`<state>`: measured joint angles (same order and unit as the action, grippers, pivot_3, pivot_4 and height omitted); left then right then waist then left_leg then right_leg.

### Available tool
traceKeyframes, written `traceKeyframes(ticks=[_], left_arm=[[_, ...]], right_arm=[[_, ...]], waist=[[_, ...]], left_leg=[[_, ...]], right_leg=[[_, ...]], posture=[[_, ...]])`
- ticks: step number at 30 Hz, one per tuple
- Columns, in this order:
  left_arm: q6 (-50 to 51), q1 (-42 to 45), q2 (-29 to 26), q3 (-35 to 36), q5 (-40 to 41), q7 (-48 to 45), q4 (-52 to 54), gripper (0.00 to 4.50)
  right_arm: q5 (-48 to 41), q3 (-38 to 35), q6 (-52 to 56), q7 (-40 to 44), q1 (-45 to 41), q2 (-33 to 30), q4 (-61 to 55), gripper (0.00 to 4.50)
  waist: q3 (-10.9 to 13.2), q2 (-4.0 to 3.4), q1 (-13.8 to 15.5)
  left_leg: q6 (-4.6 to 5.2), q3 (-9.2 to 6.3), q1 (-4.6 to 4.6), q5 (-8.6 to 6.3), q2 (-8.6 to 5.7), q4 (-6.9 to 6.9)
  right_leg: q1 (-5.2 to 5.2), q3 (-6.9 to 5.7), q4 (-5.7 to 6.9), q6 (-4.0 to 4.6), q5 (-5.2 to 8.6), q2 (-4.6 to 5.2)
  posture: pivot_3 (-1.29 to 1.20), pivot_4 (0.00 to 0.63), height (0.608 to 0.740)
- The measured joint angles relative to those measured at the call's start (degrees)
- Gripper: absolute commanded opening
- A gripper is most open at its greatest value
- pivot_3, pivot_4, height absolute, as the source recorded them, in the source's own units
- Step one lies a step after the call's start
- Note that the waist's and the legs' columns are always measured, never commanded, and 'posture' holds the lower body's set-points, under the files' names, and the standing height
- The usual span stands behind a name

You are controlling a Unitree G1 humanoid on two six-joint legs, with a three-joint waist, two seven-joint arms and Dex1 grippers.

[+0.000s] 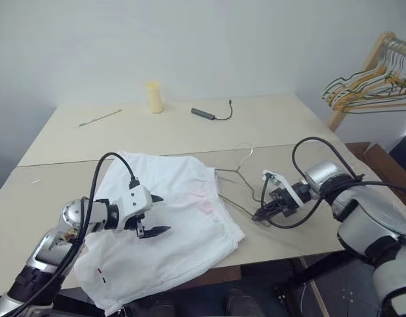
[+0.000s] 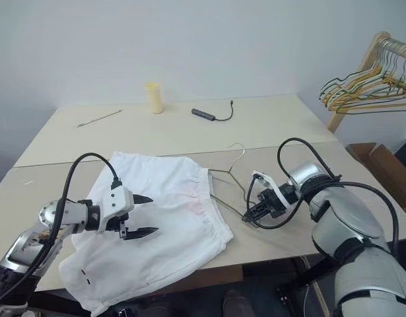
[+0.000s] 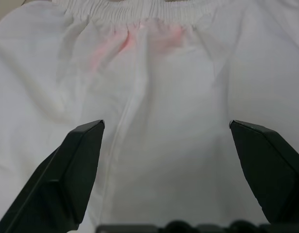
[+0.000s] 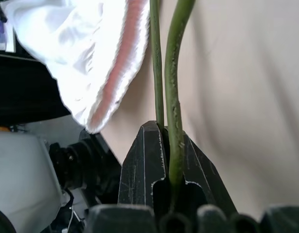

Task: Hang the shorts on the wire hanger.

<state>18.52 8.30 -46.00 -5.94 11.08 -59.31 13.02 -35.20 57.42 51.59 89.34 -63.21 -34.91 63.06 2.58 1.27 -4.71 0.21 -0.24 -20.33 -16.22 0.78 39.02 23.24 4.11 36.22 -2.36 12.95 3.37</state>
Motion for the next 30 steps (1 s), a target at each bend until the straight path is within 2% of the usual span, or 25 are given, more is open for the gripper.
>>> traceKeyframes(ticks=[9, 15, 20, 24, 30], left_arm=[[0.0, 0.0, 0.1, 0.0, -0.1, 0.4, 0.1, 4.48], [-1.2, 2.2, 2.0, 1.4, 0.4, 2.6, -0.3, 4.48], [-2.1, 16.2, 2.5, 7.7, 2.9, 4.7, -4.0, 4.48], [-5.8, 23.6, 1.1, 8.6, 2.7, 3.0, -9.4, 4.48], [-10.3, 34.3, -2.8, 4.1, 2.4, -11.6, -22.8, 4.48]], right_arm=[[5.9, -12.4, -2.4, 0.0, -0.1, 2.7, 5.5, 0.00], [13.8, -23.5, -18.4, -2.7, 3.5, 2.5, 0.7, 0.00], [18.1, -29.3, -22.5, -8.6, 9.1, 2.4, -10.5, 0.00], [20.3, -32.8, -22.8, -12.2, 11.9, 1.5, -21.5, 0.00], [22.6, -34.0, -22.7, -13.1, 15.1, 0.2, -36.8, 0.00]], waist=[[0.0, -0.01, 0.8], [0.0, 0.00, 0.8], [0.0, 0.00, 0.7], [0.0, -0.03, -0.2], [0.0, -0.02, -1.2]], left_leg=[[0.00, 0.02, 0.00, 0.00, 0.00, 0.00], [-0.01, 0.02, 0.00, 0.00, 0.00, 0.00], [-0.03, -0.03, -0.09, 0.02, -0.03, 0.08], [-0.03, -0.01, -0.08, 0.01, -0.03, 0.03], [-0.03, -0.03, -0.13, 0.02, -0.05, 0.08]], right_leg=[[0.01, 0.00, 0.04, 0.01, -0.01, -0.01], [-0.01, -0.02, 0.03, 0.00, -0.01, -0.01], [0.01, -0.05, 0.01, -0.02, -0.04, 0.01], [0.01, -0.01, -0.04, -0.02, -0.04, 0.03], [0.03, -0.07, -0.03, -0.04, -0.03, -0.01]], posture=[[0.00, 0.000, 0.740], [-0.03, 0.000, 0.740], [-0.05, 0.000, 0.740], [-0.06, 0.000, 0.740], [-0.07, 0.000, 0.740]])
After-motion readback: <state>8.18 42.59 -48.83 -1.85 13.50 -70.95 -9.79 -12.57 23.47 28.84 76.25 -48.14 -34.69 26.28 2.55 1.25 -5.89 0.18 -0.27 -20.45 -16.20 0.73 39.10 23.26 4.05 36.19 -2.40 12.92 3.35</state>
